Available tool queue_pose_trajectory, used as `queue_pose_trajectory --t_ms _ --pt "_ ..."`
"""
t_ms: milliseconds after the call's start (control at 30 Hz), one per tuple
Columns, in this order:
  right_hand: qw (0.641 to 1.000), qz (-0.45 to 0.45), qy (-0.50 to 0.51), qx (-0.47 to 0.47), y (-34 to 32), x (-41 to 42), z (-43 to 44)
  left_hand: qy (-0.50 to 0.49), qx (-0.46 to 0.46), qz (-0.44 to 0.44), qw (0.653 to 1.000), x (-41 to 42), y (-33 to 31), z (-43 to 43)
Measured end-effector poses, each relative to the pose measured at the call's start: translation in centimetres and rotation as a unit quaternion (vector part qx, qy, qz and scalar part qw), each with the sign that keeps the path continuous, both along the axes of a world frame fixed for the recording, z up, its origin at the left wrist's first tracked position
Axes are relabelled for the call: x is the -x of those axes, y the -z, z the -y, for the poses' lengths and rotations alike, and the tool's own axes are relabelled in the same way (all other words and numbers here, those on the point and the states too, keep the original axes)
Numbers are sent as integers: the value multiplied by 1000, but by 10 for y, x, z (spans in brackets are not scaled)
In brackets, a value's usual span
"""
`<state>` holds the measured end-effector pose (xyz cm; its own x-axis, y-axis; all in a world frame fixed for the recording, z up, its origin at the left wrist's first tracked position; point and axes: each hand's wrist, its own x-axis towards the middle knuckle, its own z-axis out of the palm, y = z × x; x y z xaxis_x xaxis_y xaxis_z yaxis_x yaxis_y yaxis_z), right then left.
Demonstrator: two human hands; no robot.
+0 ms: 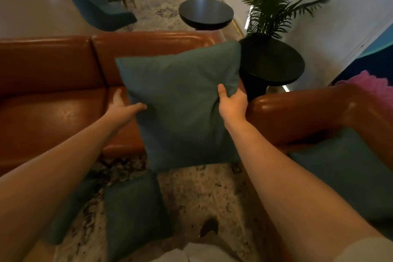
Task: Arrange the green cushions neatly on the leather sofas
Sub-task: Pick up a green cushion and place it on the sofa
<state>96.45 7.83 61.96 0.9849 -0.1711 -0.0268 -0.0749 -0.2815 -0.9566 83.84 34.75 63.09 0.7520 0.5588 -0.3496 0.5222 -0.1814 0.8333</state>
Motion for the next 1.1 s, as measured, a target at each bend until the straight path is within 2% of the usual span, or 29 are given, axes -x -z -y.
queue_pose_trajectory --t_ms 33,100,133,200,267,367,500,567,633,700,767,800,833,867,900,1000,1033,1100 --pt "999 21 -11 32 -4 -7 0 -23 -91 32 995 -13 -7 4" --pt "995 48 -38 82 -13 -22 1 -33 -250 117 960 -41 -19 13" --pt "992 65 -52 97 -15 -28 1 -3 -295 155 943 -56 -27 21" --pt "983 90 -86 134 -17 -35 -5 92 -345 158 921 -85 -42 39" --pt "972 103 -119 176 -19 -43 -16 145 -314 112 932 -113 -50 55" --pt "951 141 -162 224 -16 -54 -32 98 -233 93 963 -148 -54 64" --pt "931 154 -185 273 -5 -76 -40 99 -293 73 948 -174 -49 49" --pt "918 132 -219 302 4 -98 -42 96 -271 65 956 -185 -38 34" --pt "907 91 -258 319 13 -123 -38 89 -207 62 972 -197 -24 11" --pt "905 60 -245 342 24 -157 -33 75 -150 74 983 -212 -9 -22" --pt "923 20 -138 360 33 -189 -23 52 -75 101 991 -227 4 -60" --pt "941 -5 -47 335 39 -207 -19 37 -37 117 992 -237 9 -80" --pt "961 -41 48 269 46 -222 -12 22 -4 130 991 -243 11 -96" --pt "972 -87 124 181 54 -237 -9 7 30 136 990 -251 12 -113" --pt "973 -143 157 90 63 -251 -15 -9 57 132 990 -262 12 -132" --pt "937 -302 93 -146 87 -270 -53 -48 118 130 983 -293 16 -173" --pt "922 -335 35 -190 85 -270 -74 -58 138 131 980 -302 17 -181" --pt "919 -336 -51 -200 77 -278 -116 -81 162 120 976 -322 24 -198"
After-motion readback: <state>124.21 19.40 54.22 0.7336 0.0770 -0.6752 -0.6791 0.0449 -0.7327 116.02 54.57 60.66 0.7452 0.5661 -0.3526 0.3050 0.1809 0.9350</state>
